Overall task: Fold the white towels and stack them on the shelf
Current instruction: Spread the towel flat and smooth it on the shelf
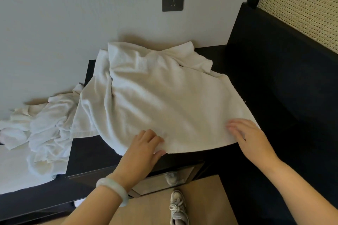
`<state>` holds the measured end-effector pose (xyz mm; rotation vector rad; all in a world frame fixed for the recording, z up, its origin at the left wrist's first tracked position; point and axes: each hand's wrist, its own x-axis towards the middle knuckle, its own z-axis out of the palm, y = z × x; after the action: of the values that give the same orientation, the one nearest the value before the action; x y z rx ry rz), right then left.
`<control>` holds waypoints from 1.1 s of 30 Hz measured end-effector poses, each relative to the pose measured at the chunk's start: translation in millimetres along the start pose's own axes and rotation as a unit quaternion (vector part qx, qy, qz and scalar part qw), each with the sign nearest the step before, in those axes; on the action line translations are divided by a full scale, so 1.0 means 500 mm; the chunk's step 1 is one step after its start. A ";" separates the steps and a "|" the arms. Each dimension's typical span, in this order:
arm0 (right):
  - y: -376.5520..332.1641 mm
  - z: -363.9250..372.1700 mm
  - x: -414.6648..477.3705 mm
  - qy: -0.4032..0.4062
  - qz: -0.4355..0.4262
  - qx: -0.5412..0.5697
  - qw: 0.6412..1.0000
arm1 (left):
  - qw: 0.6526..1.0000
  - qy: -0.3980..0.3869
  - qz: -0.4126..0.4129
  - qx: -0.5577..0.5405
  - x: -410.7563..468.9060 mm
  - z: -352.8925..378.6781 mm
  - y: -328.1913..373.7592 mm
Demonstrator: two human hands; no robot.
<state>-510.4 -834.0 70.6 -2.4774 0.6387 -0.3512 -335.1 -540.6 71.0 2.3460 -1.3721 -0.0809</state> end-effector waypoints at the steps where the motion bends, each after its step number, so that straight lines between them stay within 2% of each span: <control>1: 0.004 -0.001 0.011 0.009 0.015 -0.014 1.000 | 1.000 0.007 -0.004 0.012 0.003 -0.001 -0.001; 6: 0.028 -0.012 0.079 0.023 0.139 -0.045 0.989 | 0.999 -0.021 -0.026 0.027 0.025 -0.009 -0.014; 9: 0.031 -0.021 0.132 0.040 0.161 -0.056 0.985 | 0.999 -0.035 -0.020 0.023 0.045 -0.007 -0.016; 13: 0.011 -0.023 0.213 0.023 0.179 -0.042 0.983 | 0.995 0.016 -0.102 0.002 0.095 -0.008 -0.028; 16: 0.005 -0.021 0.272 0.007 0.200 -0.032 0.979 | 0.988 0.017 -0.150 0.008 0.131 -0.020 -0.048; 22: -0.001 -0.024 0.327 -0.025 0.269 -0.046 0.962 | 0.986 -0.015 -0.168 0.014 0.186 -0.036 -0.074; 27: 0.006 -0.034 0.326 -0.049 0.344 -0.010 0.938 | 0.986 -0.020 -0.163 0.008 0.193 -0.034 -0.081; 30: 0.001 -0.049 0.339 -0.092 0.341 -0.013 0.936 | 0.987 -0.014 -0.159 -0.005 0.203 -0.046 -0.084; 33: 0.007 -0.071 0.356 -0.056 0.326 0.005 0.944 | 0.987 0.023 -0.156 -0.018 0.215 -0.062 -0.088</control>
<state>-373.3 -943.3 117.0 -2.0983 1.3363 0.0443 -236.3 -602.5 99.5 2.4954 -0.9648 -0.1415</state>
